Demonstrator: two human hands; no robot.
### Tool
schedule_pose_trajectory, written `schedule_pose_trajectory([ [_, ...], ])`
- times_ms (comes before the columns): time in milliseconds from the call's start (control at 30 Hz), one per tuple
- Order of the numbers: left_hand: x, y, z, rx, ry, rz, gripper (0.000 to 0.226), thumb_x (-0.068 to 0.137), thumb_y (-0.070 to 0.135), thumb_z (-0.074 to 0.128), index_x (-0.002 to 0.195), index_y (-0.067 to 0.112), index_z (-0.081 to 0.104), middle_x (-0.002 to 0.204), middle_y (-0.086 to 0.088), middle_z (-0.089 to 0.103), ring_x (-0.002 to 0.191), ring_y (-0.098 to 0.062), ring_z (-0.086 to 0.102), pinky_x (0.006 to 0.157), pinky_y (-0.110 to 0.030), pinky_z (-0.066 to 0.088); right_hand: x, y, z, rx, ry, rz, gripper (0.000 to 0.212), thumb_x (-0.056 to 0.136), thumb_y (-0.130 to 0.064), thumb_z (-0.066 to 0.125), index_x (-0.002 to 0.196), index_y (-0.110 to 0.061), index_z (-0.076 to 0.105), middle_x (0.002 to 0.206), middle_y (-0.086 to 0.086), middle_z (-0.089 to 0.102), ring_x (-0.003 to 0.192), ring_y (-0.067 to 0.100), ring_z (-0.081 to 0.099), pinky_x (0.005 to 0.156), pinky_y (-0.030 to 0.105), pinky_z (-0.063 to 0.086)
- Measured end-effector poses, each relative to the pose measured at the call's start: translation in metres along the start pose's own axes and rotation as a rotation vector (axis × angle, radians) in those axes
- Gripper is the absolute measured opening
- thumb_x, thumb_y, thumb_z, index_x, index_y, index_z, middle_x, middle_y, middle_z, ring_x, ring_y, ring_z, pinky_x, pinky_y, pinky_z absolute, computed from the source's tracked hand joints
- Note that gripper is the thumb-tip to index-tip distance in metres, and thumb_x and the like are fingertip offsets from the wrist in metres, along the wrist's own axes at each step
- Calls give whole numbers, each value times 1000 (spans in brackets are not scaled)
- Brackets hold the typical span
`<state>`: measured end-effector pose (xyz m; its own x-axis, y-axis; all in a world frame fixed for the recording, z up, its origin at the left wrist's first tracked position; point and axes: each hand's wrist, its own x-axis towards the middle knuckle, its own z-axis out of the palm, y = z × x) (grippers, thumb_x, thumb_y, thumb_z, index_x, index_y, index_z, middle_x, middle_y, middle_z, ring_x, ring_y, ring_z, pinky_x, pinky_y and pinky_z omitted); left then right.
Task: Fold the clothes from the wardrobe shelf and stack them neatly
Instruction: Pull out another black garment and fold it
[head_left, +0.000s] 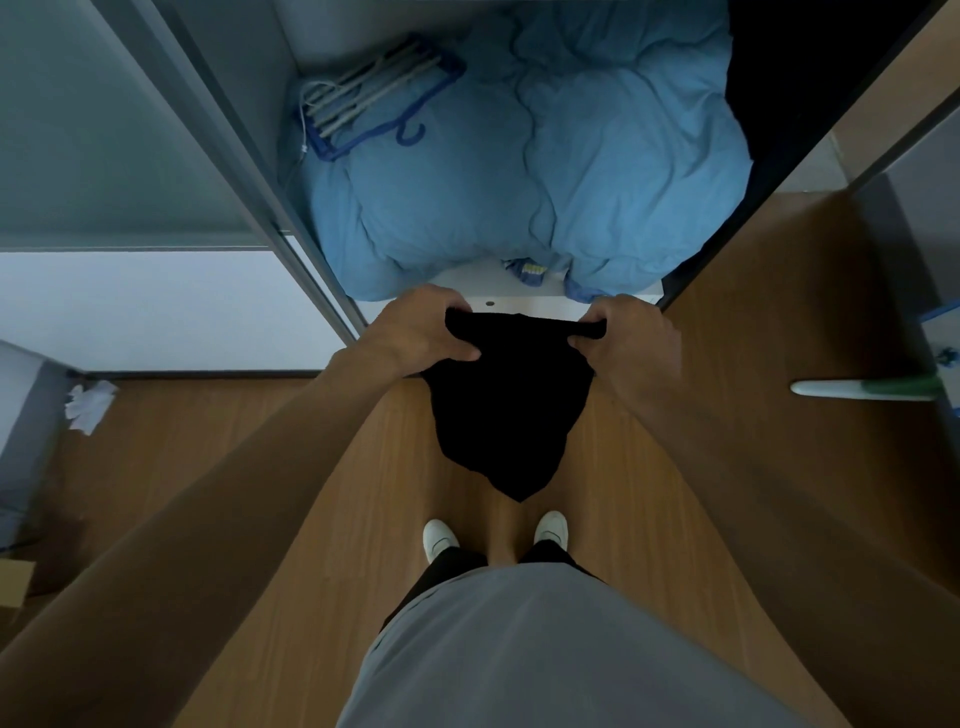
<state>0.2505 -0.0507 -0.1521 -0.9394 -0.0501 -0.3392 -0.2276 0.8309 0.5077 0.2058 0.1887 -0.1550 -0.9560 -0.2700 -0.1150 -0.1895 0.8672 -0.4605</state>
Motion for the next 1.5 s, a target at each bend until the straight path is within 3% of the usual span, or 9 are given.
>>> schedule_pose_trajectory([
  [333,1,-11,4,120,202,10,24,85,31,75,75,14,62,91,-6,54,91,-24,57,74,-35,44,3,1,-4,287,-2,-101,23,85,-13,73,78,-15,51,89,0,58,84,17,56,74,34,45],
  [433,4,-21,-2,-17,245,111,25,77,26,84,88,6,73,118,-9,57,113,-24,53,97,-36,44,5,2,-10,456,-67,-102,28,87,-10,72,74,-16,48,71,-4,52,70,9,52,63,25,40],
  [533,-2,-31,-10,-574,144,77,34,70,32,88,100,22,75,112,5,69,104,-12,66,84,-18,51,6,-1,-21,685,-79,-59,34,88,-10,72,70,-20,45,65,-5,50,57,2,49,53,16,38],
  [667,-7,-45,6,-1054,147,28,66,65,40,87,122,21,61,115,1,71,112,-18,66,90,-26,52,11,-12,-29,955,-138,-24,37,90,-6,69,69,-20,41,64,-3,46,57,9,48,51,20,40],
  [833,-8,-32,30,-1003,-64,-69,108,51,54,93,142,16,48,133,-2,63,123,-17,59,107,-37,47,13,-22,-30,1044,-268,-41,41,92,0,64,65,-24,44,61,-10,48,55,5,48,54,18,41],
  [1000,0,6,21,-1142,22,-99,66,75,36,83,133,18,58,118,-1,72,108,-17,69,99,-35,52,15,-18,-48,1233,-190,60,7,94,-4,62,93,-11,61,85,5,67,78,18,67,76,33,55],
  [1167,7,36,-5,-1270,138,-64,28,82,20,74,109,20,67,99,-1,77,97,-22,73,78,-31,58,16,-4,-50,1284,-168,93,31,92,-15,68,121,-6,65,114,11,74,106,25,71,86,29,57],
  [1300,4,44,-24,-1276,207,-74,31,83,21,73,113,19,66,105,-3,76,100,-21,72,85,-35,58,1,6,-13,1060,-298,117,41,93,-28,68,131,-13,62,118,3,73,107,16,70,96,29,54],
  [1500,-5,34,-43,-1162,304,-49,24,87,23,70,110,27,64,104,5,76,97,-12,72,87,-31,57,6,-13,16,960,-126,121,12,96,-25,64,91,-18,72,82,-11,76,86,9,73,69,15,54],
])
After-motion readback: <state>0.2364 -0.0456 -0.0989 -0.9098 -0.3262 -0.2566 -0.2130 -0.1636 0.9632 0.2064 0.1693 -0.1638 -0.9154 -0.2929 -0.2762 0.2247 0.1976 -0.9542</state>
